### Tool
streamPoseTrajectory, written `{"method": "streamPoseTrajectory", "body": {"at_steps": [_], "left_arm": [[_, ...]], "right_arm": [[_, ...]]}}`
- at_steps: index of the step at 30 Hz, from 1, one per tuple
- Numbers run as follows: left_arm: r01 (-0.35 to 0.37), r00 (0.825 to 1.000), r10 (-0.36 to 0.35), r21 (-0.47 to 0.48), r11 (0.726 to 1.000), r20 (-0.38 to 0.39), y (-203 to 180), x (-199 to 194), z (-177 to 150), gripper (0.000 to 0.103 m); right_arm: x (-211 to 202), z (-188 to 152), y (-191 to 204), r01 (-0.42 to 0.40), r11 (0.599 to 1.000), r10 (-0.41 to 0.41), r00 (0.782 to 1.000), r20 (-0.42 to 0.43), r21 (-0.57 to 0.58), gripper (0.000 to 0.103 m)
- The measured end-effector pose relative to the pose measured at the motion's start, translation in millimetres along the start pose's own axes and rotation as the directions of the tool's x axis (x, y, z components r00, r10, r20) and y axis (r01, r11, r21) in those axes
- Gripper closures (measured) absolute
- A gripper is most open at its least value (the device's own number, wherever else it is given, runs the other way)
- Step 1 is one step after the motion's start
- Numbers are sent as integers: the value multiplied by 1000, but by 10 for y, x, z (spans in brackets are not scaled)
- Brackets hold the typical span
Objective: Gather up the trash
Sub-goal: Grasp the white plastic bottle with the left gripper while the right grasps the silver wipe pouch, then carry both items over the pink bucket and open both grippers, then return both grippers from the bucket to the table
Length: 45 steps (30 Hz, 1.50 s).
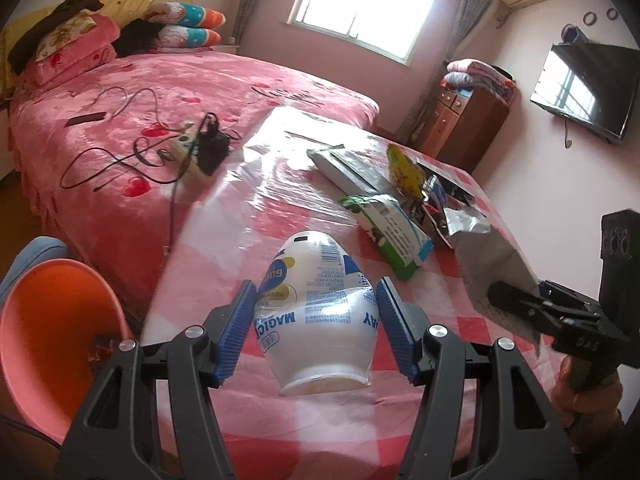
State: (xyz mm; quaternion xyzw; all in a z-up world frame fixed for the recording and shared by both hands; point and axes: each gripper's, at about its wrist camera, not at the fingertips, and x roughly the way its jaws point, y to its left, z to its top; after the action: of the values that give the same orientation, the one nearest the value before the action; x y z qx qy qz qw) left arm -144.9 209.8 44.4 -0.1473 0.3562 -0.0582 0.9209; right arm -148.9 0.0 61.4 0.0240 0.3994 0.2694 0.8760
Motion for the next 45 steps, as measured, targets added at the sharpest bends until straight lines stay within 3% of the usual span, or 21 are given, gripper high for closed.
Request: {"method": "streamPoseTrajectory", "body": {"at_steps": [9,14,23,27,37,40,45], "left_arm": [[-95,994,99,-80,992,40,507,-276,-32,40],[-176,982,183,-145,974,39,899,-387,-78,40],[-315,944,329,-294,903,-1,1663,-499,-235,37],[-378,919,392,-351,857,-33,1945,-537,-332,22],[-443,887,456,-415,794,-76,2311,-692,-510,18],[-457,879,470,-426,781,-80,2364,-744,-538,17],[-477,866,493,-439,761,-86,2420,-802,-573,17]], "right_arm": [[222,307,573,-201,980,200,979,-43,-14,40],[509,435,1005,-313,949,308,946,-106,-34,40],[1056,644,1773,-454,889,434,877,-207,-60,39],[1254,653,2066,-487,870,460,856,-235,-69,39],[1745,575,2472,-531,847,500,813,-298,-28,36],[1873,533,2503,-514,858,488,819,-301,-9,24],[1877,487,2363,-493,870,478,828,-294,24,23]]}}
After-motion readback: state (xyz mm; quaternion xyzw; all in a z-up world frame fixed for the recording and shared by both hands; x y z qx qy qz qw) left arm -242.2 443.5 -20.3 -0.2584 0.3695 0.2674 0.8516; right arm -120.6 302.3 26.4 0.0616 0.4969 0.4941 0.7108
